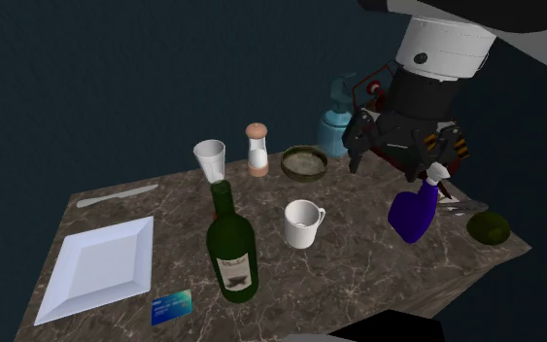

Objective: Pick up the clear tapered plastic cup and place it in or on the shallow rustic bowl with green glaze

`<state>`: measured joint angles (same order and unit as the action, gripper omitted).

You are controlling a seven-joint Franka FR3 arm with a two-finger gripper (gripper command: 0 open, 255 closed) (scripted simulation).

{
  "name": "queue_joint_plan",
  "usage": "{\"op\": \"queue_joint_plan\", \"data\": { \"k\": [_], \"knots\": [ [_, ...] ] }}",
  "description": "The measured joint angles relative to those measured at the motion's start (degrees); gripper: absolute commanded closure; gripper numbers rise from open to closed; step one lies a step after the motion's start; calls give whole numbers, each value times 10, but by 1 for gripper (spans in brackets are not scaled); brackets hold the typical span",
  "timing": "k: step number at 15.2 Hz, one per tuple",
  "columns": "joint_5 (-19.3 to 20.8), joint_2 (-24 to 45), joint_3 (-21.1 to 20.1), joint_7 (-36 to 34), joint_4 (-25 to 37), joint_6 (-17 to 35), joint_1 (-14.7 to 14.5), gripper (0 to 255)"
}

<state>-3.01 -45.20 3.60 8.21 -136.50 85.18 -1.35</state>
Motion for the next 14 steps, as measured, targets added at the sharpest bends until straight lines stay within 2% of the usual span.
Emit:
{"op": "queue_joint_plan", "data": {
  "k": [3, 11, 14],
  "knots": [
    [-8, 12, -10, -10, 0, 12, -4, 0],
    [-66, 111, -86, -89, 8, 109, -38, 0],
    [-82, 156, -115, -121, 30, 137, -49, 0]
  ]
}}
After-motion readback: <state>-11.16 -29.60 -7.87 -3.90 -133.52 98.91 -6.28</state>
